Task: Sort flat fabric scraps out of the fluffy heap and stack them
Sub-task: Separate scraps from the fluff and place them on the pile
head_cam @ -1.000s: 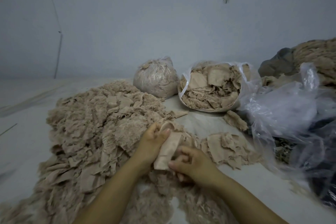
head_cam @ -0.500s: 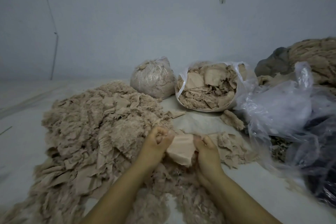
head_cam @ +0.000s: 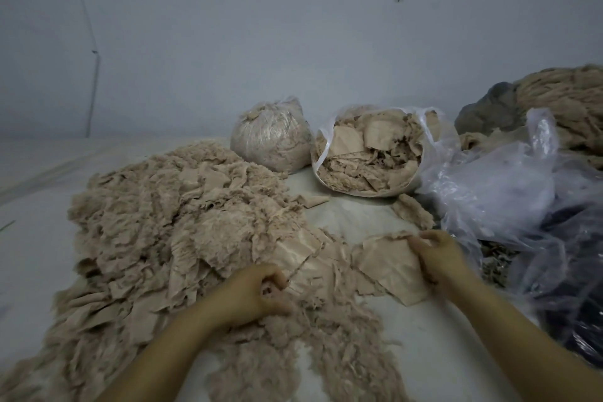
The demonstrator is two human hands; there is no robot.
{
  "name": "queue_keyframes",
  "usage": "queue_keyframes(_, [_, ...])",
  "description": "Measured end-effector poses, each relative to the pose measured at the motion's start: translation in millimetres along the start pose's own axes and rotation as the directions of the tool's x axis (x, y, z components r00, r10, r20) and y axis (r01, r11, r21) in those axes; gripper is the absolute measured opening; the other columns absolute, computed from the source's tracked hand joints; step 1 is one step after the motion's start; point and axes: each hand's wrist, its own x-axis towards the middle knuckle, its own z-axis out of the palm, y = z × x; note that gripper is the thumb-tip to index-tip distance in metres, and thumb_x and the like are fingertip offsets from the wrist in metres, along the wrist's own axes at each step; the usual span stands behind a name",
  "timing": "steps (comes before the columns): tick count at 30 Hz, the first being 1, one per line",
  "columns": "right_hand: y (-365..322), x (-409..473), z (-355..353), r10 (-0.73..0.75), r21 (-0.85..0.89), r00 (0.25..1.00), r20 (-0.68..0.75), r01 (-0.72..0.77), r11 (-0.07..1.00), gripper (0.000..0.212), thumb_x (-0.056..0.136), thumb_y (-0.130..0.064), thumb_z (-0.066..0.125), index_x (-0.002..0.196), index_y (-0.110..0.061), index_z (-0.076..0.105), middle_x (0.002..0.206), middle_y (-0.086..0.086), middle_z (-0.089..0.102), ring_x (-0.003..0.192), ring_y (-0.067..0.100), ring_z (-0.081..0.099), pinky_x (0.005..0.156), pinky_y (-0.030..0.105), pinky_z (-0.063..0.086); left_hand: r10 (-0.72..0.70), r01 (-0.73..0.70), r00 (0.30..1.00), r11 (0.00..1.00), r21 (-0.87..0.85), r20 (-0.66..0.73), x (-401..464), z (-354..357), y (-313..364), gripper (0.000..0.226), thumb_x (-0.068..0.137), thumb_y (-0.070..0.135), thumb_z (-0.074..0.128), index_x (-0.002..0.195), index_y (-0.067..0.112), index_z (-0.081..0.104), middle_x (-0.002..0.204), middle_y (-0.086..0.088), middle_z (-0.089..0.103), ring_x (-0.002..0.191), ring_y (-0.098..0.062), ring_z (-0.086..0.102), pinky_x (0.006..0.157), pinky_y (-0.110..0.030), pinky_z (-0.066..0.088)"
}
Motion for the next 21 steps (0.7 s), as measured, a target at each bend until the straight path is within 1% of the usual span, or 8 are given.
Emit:
queue_keyframes(3, [1.6, -7.8, 3.1, -0.146, -0.065, 0.984, -0.104, 0.14, 0.988, 0.017, 0.086, -0.024, 0.065, 0.097, -0.013, 0.059, 0.08, 0.004, 0.062, 0.074, 0.025, 0.06, 0.065, 0.031, 0.048, -0.026, 0.026, 1.0, 0.988, 0.151, -0.001, -0.6, 0.2, -4.3, 0.026, 0.075, 0.033, 0.078, 0.091, 0.029, 0.058, 0.091, 0.012, 0.056, 0.087, -0.007, 0.056, 0.077, -0.018, 0.044])
queue_keyframes(5, [1.2, -16.8, 10.2, -0.271, -0.144, 0.962, 0.019, 0.271, 0.952, 0.005, 0.088, -0.016, 0.062, 0.088, -0.016, 0.067, 0.088, 0.003, 0.067, 0.088, 0.024, 0.062, 0.079, 0.032, 0.046, -0.008, 0.018, 0.999, 0.978, 0.207, -0.048, 0.1, -0.4, -5.1, 0.01, 0.082, 0.027, 0.072, 0.081, 0.024, 0.062, 0.085, 0.01, 0.061, 0.086, -0.01, 0.06, 0.069, -0.013, 0.042])
queue_keyframes(8, [4.2, -22.4, 18.5, -0.282, -0.305, 0.932, 0.228, 0.343, 0.888, 0.027, 0.091, -0.005, 0.054, 0.112, -0.014, 0.068, 0.119, 0.006, 0.065, 0.115, 0.023, 0.056, 0.101, 0.031, 0.038, -0.006, 0.01, 0.997, 0.999, 0.048, -0.081, -0.9, -2.2, -4.3, 0.015, 0.088, 0.022, 0.064, 0.074, 0.017, 0.064, 0.077, 0.005, 0.064, 0.075, -0.009, 0.058, 0.069, -0.021, 0.045])
queue_keyframes(11, [1.7, -24.6, 18.5, -0.337, -0.294, 0.936, 0.1, 0.351, 0.889, 0.038, 0.094, -0.003, 0.046, 0.129, -0.012, 0.057, 0.136, 0.008, 0.054, 0.129, 0.023, 0.046, 0.107, 0.028, 0.029, 0.018, -0.032, 0.995, 0.99, -0.136, -0.097, -6.0, -6.6, 2.1, 0.026, 0.091, 0.02, 0.059, 0.066, 0.025, 0.061, 0.063, 0.011, 0.054, 0.06, -0.001, 0.048, 0.06, -0.018, 0.039])
queue_keyframes(14, [-2.6, -25.3, 20.0, -0.319, -0.28, 0.939, 0.129, 0.343, 0.897, 0.044, 0.093, 0.003, 0.041, 0.132, -0.01, 0.055, 0.141, 0.008, 0.05, 0.133, 0.022, 0.042, 0.111, 0.029, 0.026, 0.063, -0.102, 0.987, 0.956, -0.275, -0.146, -9.1, -10.0, 9.3, 0.022, 0.093, 0.019, 0.058, 0.071, 0.014, 0.058, 0.063, 0.009, 0.049, 0.059, -0.003, 0.044, 0.058, -0.017, 0.037])
queue_keyframes(18, [-12.5, -41.2, 22.0, -0.358, -0.277, 0.927, 0.108, 0.374, 0.885, 0.035, 0.096, -0.007, 0.046, 0.129, -0.014, 0.056, 0.137, 0.007, 0.051, 0.12, 0.017, 0.05, 0.103, 0.029, 0.036, 0.064, -0.17, 0.971, 0.858, -0.485, -0.229, -10.5, -12.9, 23.2, 0.018, 0.092, 0.018, 0.058, 0.078, 0.008, 0.063, 0.065, 0.007, 0.055, 0.061, -0.004, 0.05, 0.059, -0.014, 0.041])
queue_keyframes(20, [-27.9, -66.2, 28.0, -0.387, -0.063, 0.904, 0.181, 0.403, 0.913, 0.02, 0.095, -0.028, 0.055, 0.112, -0.023, 0.063, 0.117, -0.003, 0.063, 0.093, 0.004, 0.058, 0.081, 0.021, 0.045, 0.052, -0.181, 0.968, 0.825, -0.535, -0.247, -9.1, -14.3, 33.5, 0.017, 0.091, 0.019, 0.058, 0.077, 0.012, 0.064, 0.062, 0.012, 0.057, 0.058, 0.001, 0.052, 0.058, -0.01, 0.042])
queue_keyframes(21, [-35.9, -80.4, 33.2, -0.36, 0.103, 0.877, 0.317, 0.345, 0.933, 0.026, 0.09, -0.04, 0.057, 0.108, -0.024, 0.066, 0.105, -0.006, 0.069, 0.084, 0.003, 0.061, 0.073, 0.018, 0.047, 0.058, -0.186, 0.968, 0.823, -0.537, -0.246, -7.8, -14.1, 38.4, 0.016, 0.091, 0.019, 0.059, 0.077, 0.013, 0.064, 0.063, 0.013, 0.058, 0.059, 0.002, 0.052, 0.058, -0.008, 0.042])
